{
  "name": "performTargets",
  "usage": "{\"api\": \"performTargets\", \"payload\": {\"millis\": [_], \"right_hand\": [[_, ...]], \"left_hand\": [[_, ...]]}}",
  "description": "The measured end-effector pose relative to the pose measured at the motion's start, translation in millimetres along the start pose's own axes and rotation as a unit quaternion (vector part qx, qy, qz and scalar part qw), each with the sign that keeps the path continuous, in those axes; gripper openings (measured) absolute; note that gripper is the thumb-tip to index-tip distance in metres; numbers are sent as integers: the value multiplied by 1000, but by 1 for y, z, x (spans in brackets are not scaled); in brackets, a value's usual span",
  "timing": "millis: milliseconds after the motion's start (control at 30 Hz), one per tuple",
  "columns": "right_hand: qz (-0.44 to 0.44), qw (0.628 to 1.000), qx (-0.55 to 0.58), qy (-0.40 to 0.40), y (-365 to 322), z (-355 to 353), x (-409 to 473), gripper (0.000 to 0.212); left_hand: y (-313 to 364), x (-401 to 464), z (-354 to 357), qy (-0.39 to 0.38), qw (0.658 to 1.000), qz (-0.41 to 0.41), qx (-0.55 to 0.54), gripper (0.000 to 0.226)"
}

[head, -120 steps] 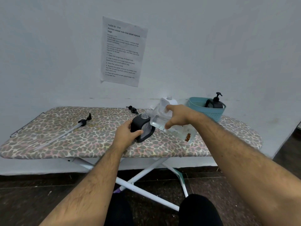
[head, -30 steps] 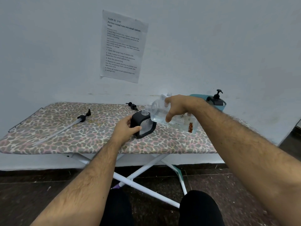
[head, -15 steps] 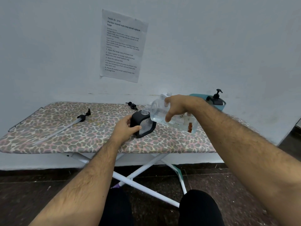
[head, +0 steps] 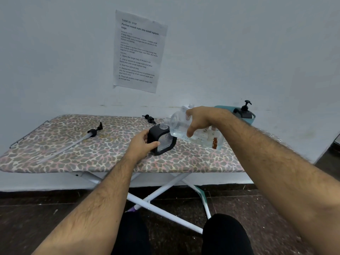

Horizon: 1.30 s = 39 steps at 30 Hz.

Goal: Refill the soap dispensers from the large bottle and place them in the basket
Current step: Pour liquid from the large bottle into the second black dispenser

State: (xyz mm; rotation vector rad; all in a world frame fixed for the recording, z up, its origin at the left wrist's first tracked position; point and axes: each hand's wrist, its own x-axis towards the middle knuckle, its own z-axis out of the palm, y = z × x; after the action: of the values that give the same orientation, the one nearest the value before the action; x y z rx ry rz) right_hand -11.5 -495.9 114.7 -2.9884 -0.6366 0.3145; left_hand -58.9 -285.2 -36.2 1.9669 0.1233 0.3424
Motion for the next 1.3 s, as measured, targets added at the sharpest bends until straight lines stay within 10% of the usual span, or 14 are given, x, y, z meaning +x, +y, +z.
{"api": "performTargets", "payload": {"millis": [1300], "right_hand": [[8,1000,9,-7,-1,0,1,73]], "left_hand": [[-2,1,-1,-2,1000,-4,-11,61]]}}
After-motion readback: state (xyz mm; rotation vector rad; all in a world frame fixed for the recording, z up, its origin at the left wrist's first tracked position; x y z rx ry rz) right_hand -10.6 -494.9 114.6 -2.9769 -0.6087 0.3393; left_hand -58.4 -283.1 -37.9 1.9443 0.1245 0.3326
